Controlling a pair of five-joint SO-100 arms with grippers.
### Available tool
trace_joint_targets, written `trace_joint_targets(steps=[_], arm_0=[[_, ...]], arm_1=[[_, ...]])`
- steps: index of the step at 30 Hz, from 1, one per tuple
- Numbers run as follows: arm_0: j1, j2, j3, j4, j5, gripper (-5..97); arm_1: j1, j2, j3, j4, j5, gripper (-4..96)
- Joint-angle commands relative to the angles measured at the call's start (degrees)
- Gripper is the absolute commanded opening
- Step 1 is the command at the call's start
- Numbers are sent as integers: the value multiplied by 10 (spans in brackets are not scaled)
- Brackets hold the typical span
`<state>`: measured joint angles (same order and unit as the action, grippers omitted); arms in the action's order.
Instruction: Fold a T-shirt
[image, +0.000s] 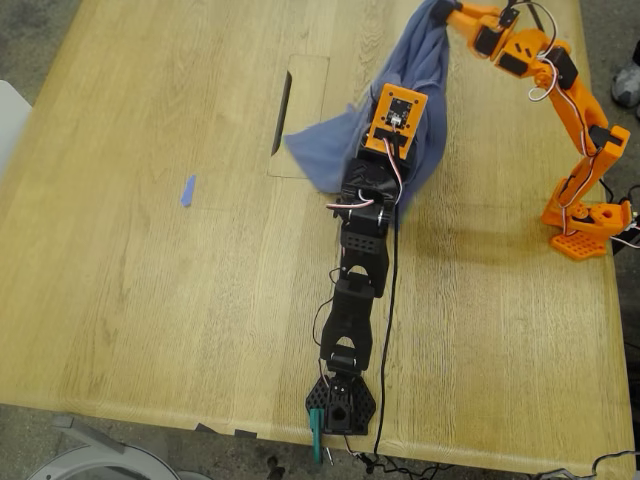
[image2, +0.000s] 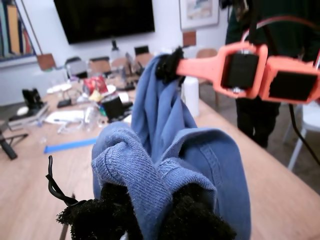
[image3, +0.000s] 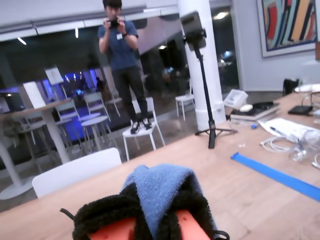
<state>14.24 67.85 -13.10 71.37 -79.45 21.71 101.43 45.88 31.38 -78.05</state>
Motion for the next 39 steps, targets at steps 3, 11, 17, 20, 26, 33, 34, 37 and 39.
trace_joint_targets(steps=[3, 11, 17, 20, 26, 33, 34, 37, 39], arm_0=[[13, 93, -18, -83, -9, -1], [17, 94, -43, -112, -12, -2], [9, 103, -47, -77, -14, -2], [8, 118, -46, -42, -15, -2], [3, 163, -22, -14, -18, -2], [13, 207, -25, 4, -18, -2], [26, 208, -29, 5, -19, -2], [71, 204, -45, 5, -18, -2], [93, 196, -63, 4, -14, -2]], arm_1=[[15, 9, -47, -45, -7, -1], [43, 17, -63, -53, -8, -1], [51, 34, -69, -8, -7, 0], [56, 50, -68, 28, -7, 0], [54, 118, -25, 92, -7, 0], [46, 229, 72, 111, -11, 0], [40, 246, 94, 105, -12, 0], [21, 293, 157, 77, -17, 0], [18, 323, 195, 47, -18, 0]])
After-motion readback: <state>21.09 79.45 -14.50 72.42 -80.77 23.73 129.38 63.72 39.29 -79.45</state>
